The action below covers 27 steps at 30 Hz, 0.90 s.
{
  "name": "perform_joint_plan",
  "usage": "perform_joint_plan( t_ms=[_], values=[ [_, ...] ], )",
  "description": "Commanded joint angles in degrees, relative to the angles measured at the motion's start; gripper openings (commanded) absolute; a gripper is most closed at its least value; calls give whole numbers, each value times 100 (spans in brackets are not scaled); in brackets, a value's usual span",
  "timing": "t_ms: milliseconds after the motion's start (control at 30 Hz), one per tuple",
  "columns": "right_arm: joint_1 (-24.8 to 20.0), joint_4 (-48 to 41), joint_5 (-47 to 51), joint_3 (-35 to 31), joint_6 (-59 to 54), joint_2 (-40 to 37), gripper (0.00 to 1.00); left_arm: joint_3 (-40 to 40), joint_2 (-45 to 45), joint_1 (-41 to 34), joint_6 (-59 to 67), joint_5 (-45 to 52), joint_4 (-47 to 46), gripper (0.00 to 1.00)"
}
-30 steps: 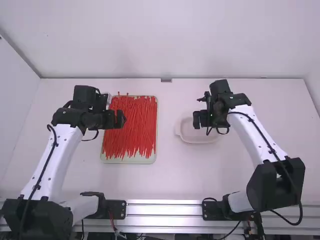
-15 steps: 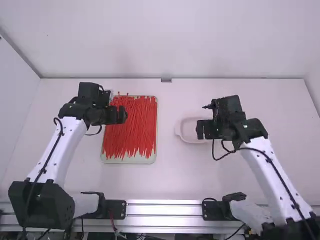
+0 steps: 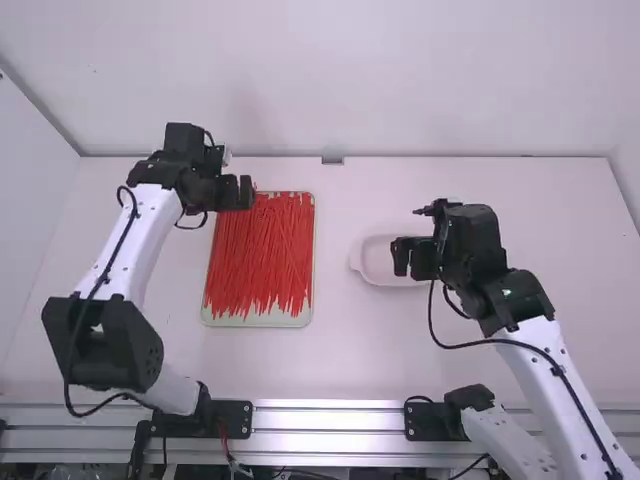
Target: Fasten the cable tie
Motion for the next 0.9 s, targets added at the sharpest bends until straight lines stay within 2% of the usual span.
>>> perform_joint_plan(
  t_ms=[0, 200, 400, 733, 867],
  values=[
    [-166, 2, -9, -92, 157, 225, 98, 350, 378, 13, -11, -81, 2, 99],
    [-354, 72, -358, -120, 190, 894, 98, 511, 1038, 0, -85, -76, 645, 99],
    [-70, 227, -566, -118, 205, 1401, 98, 511, 1657, -2, -203, -127, 1287, 99],
    [341, 393, -549, -120, 358, 1504, 99, 511, 2337, -72, -225, 0, 2048, 99],
    [332, 455, -588, -118, 358, 1451, 99, 503, 2579, -111, -229, -17, 2323, 91]
  ],
)
